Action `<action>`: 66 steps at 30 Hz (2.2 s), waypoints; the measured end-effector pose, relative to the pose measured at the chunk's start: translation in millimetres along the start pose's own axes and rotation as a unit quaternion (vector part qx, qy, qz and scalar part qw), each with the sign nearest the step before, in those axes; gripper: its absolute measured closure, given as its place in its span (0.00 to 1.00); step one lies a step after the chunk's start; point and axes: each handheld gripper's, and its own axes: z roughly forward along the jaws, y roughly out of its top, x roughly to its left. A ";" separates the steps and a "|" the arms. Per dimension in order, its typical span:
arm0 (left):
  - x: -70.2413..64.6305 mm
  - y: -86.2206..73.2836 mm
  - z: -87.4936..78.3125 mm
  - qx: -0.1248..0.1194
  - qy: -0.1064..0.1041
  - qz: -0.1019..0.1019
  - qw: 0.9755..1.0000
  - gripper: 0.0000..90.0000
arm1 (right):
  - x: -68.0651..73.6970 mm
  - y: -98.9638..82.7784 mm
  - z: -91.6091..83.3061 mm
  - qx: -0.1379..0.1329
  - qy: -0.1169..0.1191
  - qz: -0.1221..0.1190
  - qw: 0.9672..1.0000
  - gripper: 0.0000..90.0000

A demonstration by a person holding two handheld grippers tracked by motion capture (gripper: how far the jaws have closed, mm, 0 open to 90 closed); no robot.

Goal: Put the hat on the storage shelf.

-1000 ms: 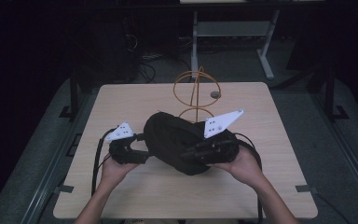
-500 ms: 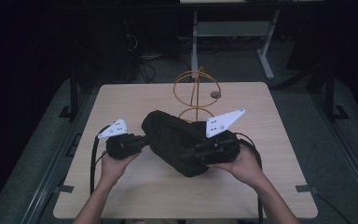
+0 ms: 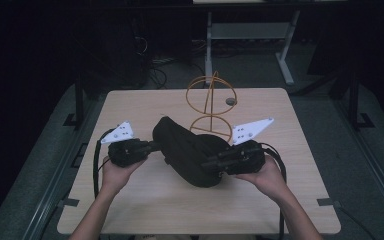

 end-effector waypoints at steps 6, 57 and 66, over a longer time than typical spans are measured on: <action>-2.0 25.0 -13.2 -0.013 0.003 0.014 1.000 0.97 | -2.7 -2.5 -7.8 -0.013 -0.007 0.002 1.000 0.86; 24.7 121.4 -34.4 0.025 0.030 0.047 0.998 0.97 | -39.3 -93.3 -59.4 -0.014 -0.172 0.102 0.980 0.40; 32.2 138.5 -24.2 0.035 0.033 0.051 0.998 0.97 | -43.2 -104.2 -71.3 -0.021 -0.189 0.114 0.975 0.39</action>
